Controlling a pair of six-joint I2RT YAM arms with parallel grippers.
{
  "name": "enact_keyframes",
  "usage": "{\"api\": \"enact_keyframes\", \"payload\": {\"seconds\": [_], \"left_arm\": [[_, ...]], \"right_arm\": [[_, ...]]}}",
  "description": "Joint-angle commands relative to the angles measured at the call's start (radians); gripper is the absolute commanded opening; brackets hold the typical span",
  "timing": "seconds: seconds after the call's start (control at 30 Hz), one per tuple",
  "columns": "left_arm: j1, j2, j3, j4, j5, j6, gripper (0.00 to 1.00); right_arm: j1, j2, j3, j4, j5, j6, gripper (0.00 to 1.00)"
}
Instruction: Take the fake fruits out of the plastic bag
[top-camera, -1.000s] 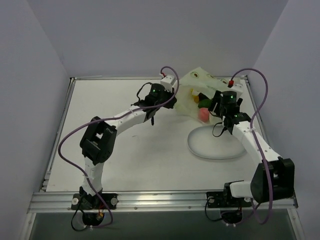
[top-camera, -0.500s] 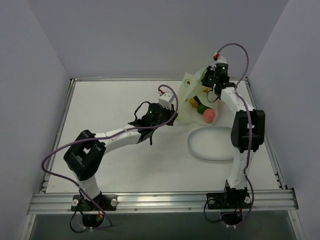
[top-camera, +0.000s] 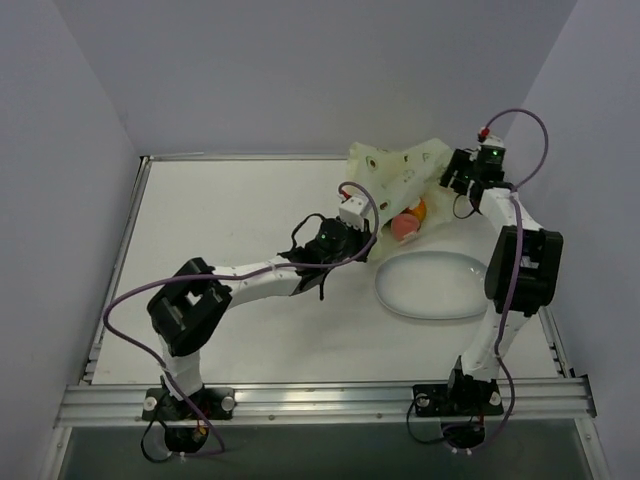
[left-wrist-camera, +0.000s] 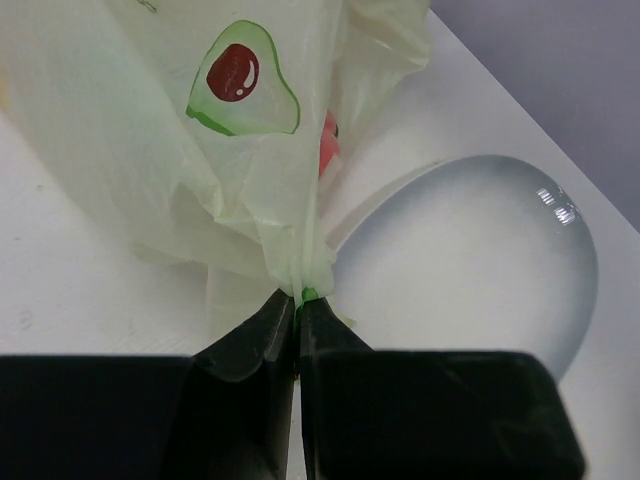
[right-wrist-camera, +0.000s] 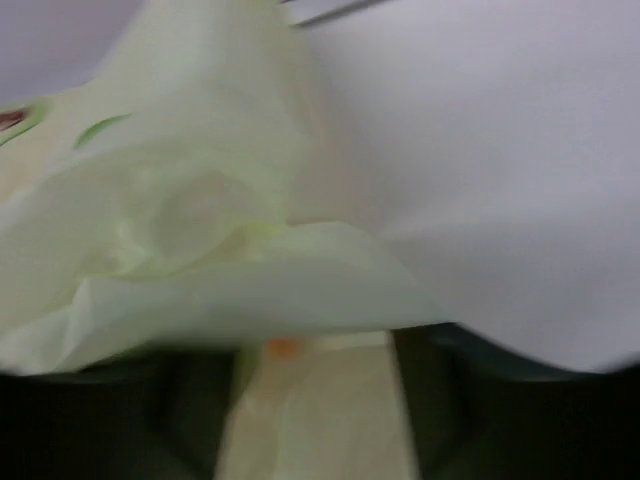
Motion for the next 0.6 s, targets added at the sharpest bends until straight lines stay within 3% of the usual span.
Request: {"api": "enact_keyframes", "payload": {"seconds": [0.0, 0.07, 0.1, 0.17, 0.3, 0.43, 0.5, 0.57], "left_arm": [[-0.019, 0.035, 0.084, 0.044, -0.001, -0.043, 0.03], [-0.017, 0.050, 0.106, 0.042, 0.002, -0.051, 0.03], [-0.016, 0.053, 0.113, 0.038, 0.002, -0.049, 0.02], [-0.011, 0.049, 0.130, 0.021, 0.004, -0.048, 0.02], [0.009, 0.021, 0.121, 0.022, 0.025, -0.077, 0.03], [0.047, 0.018, 0.118, 0.044, 0.099, -0.144, 0.02], [0.067, 0.023, 0.129, 0.045, 0.140, -0.166, 0.03], [0.076, 0.021, 0.130, 0.048, 0.146, -0.172, 0.02]], "right_arm": [[-0.085, -0.122, -0.070, 0.038, 0.226, 0.036, 0.69], [-0.085, -0.158, -0.077, 0.033, 0.193, 0.075, 0.92], [-0.072, -0.178, -0.094, 0.033, 0.176, 0.084, 0.96], [-0.049, -0.235, -0.132, 0.026, 0.148, 0.099, 0.95], [0.033, -0.504, -0.313, 0.007, 0.226, 0.109, 0.92], [0.135, -0.761, -0.511, -0.005, 0.312, 0.116, 0.86], [0.165, -0.885, -0.602, -0.033, 0.309, 0.127, 0.74], [0.209, -0.942, -0.680, -0.027, 0.265, 0.138, 0.50]]}}
